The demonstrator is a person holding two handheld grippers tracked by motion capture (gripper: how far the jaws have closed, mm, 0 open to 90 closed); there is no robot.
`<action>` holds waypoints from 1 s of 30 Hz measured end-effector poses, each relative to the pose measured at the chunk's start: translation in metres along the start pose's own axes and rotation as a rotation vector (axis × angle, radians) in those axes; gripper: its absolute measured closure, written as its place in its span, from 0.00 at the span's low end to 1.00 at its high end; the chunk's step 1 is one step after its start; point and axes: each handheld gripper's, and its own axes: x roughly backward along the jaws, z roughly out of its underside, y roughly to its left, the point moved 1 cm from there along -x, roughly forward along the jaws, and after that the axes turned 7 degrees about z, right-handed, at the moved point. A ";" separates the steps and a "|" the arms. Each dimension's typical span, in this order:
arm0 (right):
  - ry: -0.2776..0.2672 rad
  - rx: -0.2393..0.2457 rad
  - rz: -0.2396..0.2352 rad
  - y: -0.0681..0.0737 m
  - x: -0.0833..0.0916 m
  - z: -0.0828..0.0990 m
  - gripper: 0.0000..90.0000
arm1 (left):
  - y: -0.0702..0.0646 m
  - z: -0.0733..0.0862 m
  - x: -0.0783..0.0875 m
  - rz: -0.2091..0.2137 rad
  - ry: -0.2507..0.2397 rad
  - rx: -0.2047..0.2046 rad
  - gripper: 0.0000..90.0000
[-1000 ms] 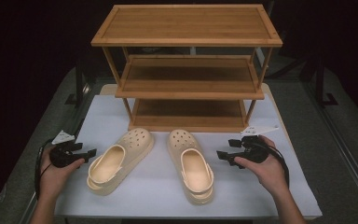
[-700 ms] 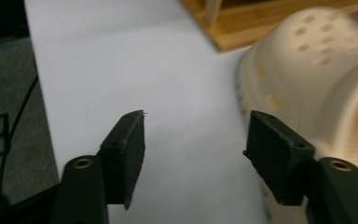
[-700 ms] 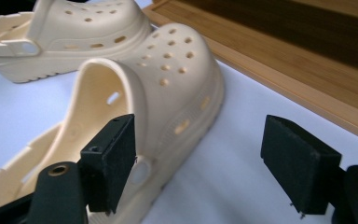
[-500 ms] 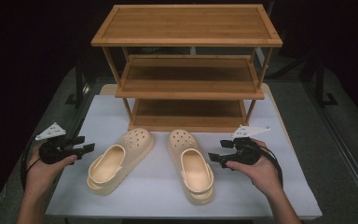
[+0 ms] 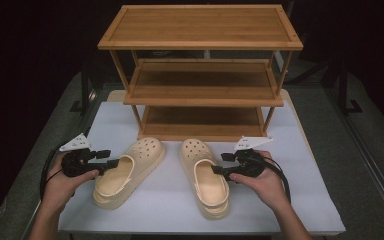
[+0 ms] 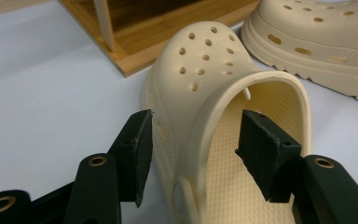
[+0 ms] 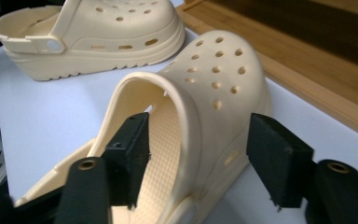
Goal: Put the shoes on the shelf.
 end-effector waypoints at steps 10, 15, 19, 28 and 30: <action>0.048 0.015 0.006 0.002 -0.020 0.007 0.55 | -0.003 0.000 -0.016 0.009 0.029 -0.017 0.58; 0.053 0.023 0.031 0.002 -0.023 0.008 0.63 | -0.003 -0.001 -0.021 -0.017 0.047 -0.040 0.64; 0.041 0.012 0.034 0.001 -0.021 0.007 0.68 | -0.003 -0.001 -0.020 -0.030 0.047 -0.045 0.70; 0.045 0.012 0.059 0.003 -0.018 0.006 0.78 | -0.003 -0.003 -0.019 -0.043 0.055 -0.045 0.80; 0.042 0.018 0.071 0.002 -0.017 0.005 0.80 | -0.004 -0.004 -0.018 -0.055 0.063 -0.052 0.82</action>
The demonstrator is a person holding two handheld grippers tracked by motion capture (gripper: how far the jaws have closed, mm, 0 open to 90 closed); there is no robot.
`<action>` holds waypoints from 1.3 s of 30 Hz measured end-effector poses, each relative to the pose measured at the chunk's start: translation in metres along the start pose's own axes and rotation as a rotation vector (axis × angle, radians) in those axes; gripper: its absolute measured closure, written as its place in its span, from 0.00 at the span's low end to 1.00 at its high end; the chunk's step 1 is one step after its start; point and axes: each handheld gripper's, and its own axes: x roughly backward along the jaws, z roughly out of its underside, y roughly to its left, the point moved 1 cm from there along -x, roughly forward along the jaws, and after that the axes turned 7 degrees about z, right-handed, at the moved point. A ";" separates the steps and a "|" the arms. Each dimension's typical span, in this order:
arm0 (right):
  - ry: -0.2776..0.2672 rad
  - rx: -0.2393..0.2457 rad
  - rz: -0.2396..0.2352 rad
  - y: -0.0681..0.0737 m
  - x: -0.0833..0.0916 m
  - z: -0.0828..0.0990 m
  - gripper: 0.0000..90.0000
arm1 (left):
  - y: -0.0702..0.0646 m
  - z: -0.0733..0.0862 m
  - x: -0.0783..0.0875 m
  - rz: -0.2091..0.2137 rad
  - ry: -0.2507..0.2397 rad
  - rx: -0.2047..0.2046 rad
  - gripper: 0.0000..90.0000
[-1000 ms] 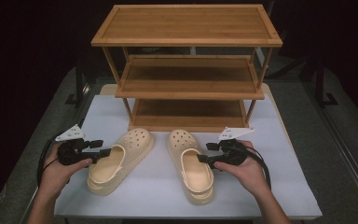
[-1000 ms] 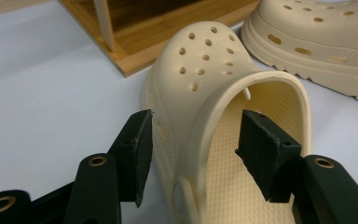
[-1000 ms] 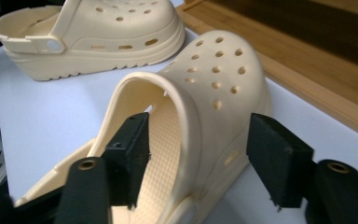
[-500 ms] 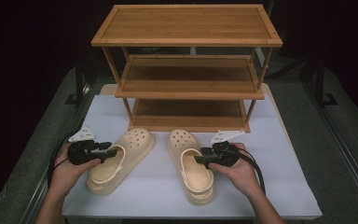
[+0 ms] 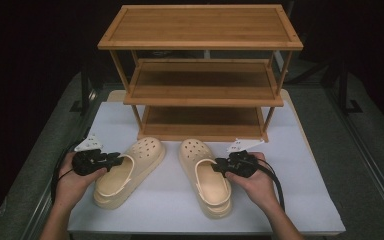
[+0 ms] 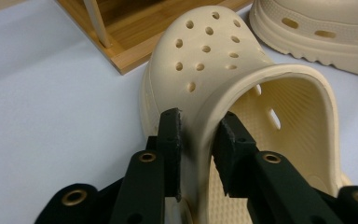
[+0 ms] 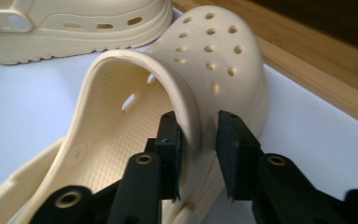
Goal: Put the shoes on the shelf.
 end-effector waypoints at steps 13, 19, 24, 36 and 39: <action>-0.046 -0.010 0.088 -0.014 0.015 0.002 0.93 | -0.010 -0.007 0.000 -0.016 -0.017 0.038 0.93; -0.049 -0.003 0.098 -0.019 0.027 0.004 0.93 | -0.021 -0.015 -0.004 -0.007 -0.022 0.036 0.93; -0.060 -0.006 0.117 -0.028 0.038 0.005 0.93 | -0.029 -0.026 -0.010 0.002 -0.040 0.025 0.93; -0.085 -0.034 0.183 -0.059 0.064 0.003 0.93 | -0.039 -0.064 -0.034 0.027 -0.053 -0.006 0.93; -0.089 -0.040 0.198 -0.068 0.066 -0.001 0.93 | -0.039 -0.073 -0.040 0.030 -0.062 -0.009 0.93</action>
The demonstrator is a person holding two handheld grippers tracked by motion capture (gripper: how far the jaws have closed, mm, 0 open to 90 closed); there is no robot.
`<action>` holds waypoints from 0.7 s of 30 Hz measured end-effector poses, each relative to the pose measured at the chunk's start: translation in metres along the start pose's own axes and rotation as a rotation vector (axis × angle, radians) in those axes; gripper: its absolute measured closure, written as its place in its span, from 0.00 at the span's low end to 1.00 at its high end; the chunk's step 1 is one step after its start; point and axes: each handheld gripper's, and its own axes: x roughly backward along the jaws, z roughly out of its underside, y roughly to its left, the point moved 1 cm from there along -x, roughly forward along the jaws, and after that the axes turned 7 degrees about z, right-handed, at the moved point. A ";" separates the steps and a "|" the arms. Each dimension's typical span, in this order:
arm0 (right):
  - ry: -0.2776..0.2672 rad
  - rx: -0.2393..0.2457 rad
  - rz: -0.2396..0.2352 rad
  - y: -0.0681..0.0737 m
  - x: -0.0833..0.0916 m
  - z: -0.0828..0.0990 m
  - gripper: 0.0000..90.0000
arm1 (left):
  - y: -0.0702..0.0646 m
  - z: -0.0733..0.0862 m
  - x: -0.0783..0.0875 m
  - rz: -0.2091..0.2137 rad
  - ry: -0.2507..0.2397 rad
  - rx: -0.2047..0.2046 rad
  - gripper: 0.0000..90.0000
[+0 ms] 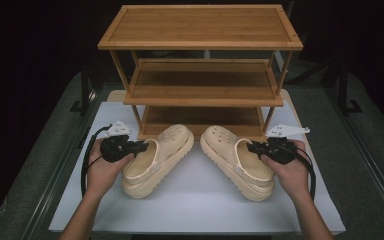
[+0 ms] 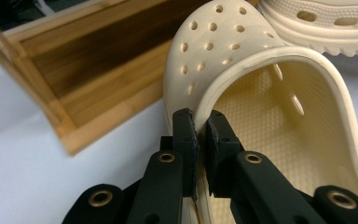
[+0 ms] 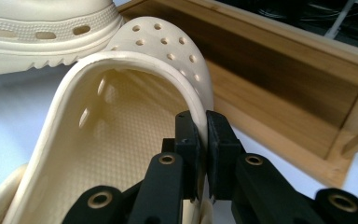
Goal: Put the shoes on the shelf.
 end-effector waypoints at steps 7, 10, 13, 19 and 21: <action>-0.006 -0.015 0.033 -0.015 -0.008 -0.009 0.93 | 0.005 -0.015 -0.015 -0.027 0.000 0.009 0.93; 0.000 -0.027 0.045 -0.022 -0.015 -0.011 0.93 | 0.008 -0.021 -0.023 -0.041 0.007 0.011 0.93; 0.004 -0.048 0.066 -0.029 -0.026 -0.012 0.93 | 0.011 -0.028 -0.032 -0.059 0.015 0.006 0.93; 0.016 -0.052 0.097 -0.035 -0.044 -0.017 0.93 | 0.015 -0.037 -0.051 -0.085 0.007 0.008 0.93; 0.018 -0.049 0.107 -0.036 -0.051 -0.019 0.93 | 0.016 -0.039 -0.058 -0.093 0.012 0.003 0.93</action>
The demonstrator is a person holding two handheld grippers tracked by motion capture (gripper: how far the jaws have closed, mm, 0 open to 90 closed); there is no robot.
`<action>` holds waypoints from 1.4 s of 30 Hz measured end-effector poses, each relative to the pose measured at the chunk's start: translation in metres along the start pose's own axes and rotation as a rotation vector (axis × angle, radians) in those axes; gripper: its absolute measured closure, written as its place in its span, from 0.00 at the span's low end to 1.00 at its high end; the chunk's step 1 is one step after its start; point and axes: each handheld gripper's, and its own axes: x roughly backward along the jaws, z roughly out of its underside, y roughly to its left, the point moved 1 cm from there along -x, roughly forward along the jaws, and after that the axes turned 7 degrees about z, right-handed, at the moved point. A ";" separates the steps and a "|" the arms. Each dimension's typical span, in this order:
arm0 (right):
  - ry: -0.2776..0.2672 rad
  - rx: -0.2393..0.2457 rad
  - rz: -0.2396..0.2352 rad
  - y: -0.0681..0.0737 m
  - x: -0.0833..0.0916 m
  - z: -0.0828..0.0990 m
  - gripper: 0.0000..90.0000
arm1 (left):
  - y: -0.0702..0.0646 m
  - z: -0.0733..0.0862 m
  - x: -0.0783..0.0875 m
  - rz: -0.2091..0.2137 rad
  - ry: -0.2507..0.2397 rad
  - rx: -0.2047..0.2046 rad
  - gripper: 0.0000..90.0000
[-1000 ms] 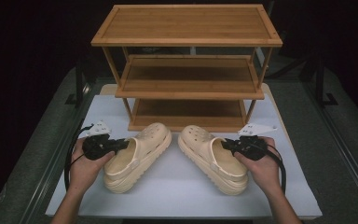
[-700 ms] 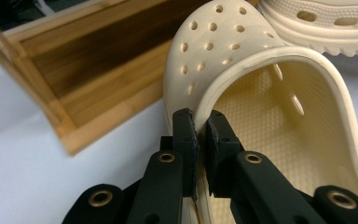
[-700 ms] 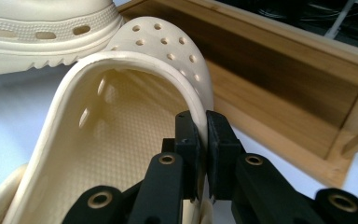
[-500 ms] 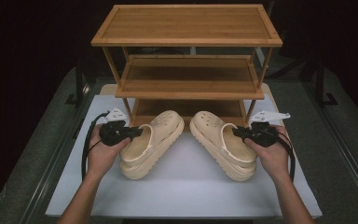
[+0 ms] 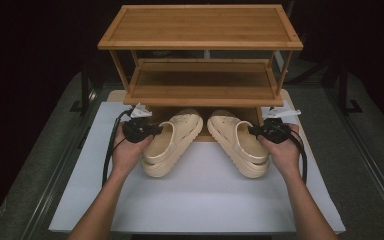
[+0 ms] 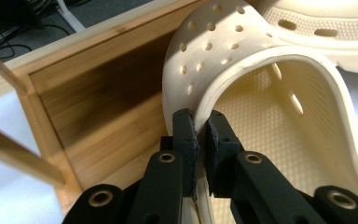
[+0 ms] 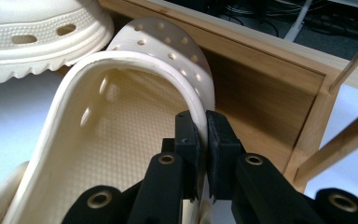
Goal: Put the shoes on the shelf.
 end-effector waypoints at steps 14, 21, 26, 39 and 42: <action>-0.009 -0.009 0.075 0.000 -0.031 -0.010 0.93 | 0.003 -0.013 -0.041 -0.096 0.010 0.019 0.93; -0.015 -0.010 0.102 0.004 -0.043 -0.014 0.93 | 0.004 -0.020 -0.046 -0.148 0.008 -0.003 0.93; -0.023 -0.009 0.111 0.009 -0.049 -0.017 0.92 | 0.002 -0.021 -0.051 -0.166 0.021 -0.020 0.93; -0.025 -0.008 0.106 0.022 -0.057 -0.021 0.86 | -0.005 -0.023 -0.061 -0.145 0.022 -0.028 0.87; -0.023 -0.008 0.088 0.022 -0.057 -0.021 0.85 | -0.002 -0.022 -0.059 -0.118 0.014 -0.009 0.85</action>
